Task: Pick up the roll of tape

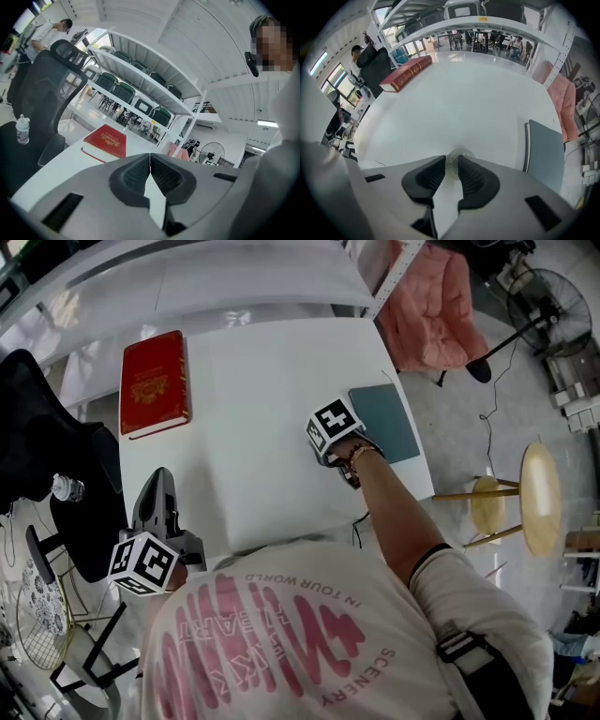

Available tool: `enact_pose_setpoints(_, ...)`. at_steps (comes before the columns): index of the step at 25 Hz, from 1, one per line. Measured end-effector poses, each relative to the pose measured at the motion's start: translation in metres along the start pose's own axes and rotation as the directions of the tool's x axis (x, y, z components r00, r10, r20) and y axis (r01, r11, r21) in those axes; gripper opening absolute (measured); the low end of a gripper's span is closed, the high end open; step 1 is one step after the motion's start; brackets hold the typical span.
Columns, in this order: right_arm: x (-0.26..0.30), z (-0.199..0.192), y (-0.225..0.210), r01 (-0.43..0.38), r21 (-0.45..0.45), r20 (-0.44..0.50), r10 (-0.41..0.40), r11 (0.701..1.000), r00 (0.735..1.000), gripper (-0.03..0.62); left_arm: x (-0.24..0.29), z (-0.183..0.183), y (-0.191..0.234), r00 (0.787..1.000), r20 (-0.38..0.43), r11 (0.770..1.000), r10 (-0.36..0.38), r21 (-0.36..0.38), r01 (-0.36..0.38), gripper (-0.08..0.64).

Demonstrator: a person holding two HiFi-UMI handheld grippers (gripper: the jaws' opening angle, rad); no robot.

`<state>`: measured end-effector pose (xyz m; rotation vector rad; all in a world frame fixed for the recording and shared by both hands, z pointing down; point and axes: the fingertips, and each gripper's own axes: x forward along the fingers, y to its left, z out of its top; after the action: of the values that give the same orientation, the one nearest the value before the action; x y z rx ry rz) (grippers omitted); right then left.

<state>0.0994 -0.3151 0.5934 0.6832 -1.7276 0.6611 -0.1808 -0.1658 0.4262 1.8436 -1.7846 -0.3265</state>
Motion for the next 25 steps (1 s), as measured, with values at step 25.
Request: enact_pose_setpoints(25, -0.002, 0.0, -0.002, -0.025, 0.085, 0.082, 0.018, 0.996, 0.997, 0.081, -0.012, 0.0, 0.003, 1.0, 0.01, 1.0, 0.017, -0.012, -0.016, 0.025)
